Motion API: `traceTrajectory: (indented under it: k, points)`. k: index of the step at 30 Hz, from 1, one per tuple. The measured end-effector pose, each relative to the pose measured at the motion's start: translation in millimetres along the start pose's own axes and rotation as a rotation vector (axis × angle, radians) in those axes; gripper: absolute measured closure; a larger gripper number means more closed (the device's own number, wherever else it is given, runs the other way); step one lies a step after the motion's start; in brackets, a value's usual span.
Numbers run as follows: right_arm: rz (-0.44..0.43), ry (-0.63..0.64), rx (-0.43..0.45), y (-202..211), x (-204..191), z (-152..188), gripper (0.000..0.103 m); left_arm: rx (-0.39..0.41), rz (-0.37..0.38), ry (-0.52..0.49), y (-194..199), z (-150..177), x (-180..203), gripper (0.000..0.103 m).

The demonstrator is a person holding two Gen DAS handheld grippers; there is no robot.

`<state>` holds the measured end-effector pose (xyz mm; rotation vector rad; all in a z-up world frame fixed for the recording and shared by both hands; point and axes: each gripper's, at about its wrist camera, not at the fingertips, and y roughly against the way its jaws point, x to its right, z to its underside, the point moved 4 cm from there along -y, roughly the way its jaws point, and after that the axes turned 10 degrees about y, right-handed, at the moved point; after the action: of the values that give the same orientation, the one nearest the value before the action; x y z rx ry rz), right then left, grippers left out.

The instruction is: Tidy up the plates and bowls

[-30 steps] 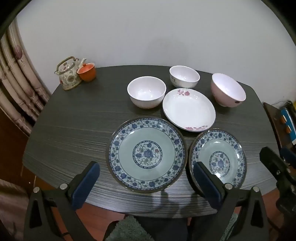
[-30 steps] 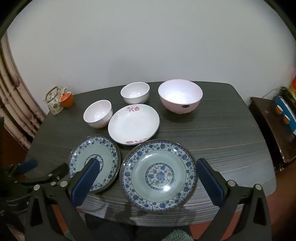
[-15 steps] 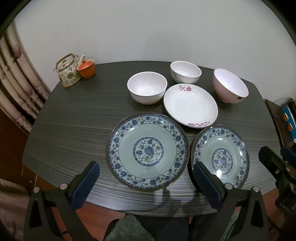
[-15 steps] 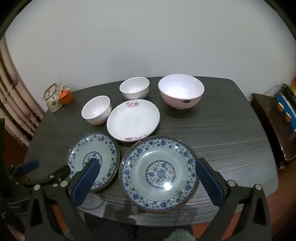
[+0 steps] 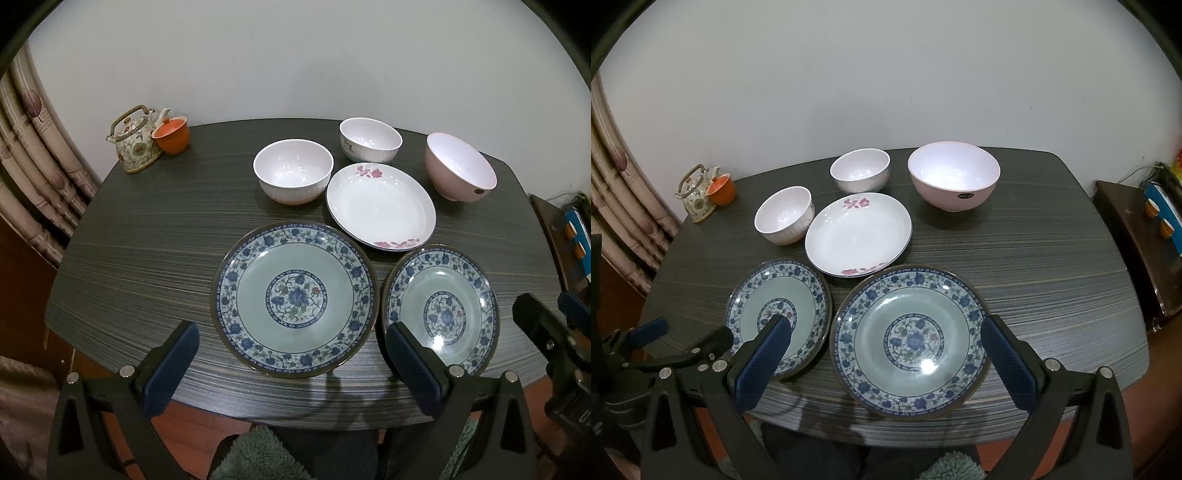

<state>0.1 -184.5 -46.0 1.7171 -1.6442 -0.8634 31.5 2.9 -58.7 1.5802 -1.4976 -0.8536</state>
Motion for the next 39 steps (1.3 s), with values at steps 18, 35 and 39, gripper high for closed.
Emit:
traceTrajectory:
  k: [18, 35, 39]
  points:
    - [-0.013, -0.005, -0.016, -4.8, -1.4, 2.6, 0.004, -0.006, 0.0, -0.006, -2.0, 0.0, 5.0, 0.0]
    - [-0.012, 0.0, -0.025, -5.7, -3.9, 3.8, 0.004, -0.014, 0.0, 0.001, -5.2, 1.8, 3.2, 0.0]
    - [-0.016, -0.001, -0.027, -6.5, -4.7, 4.1, 0.005, -0.02, 0.0, 0.006, -7.2, 1.9, 1.8, 0.0]
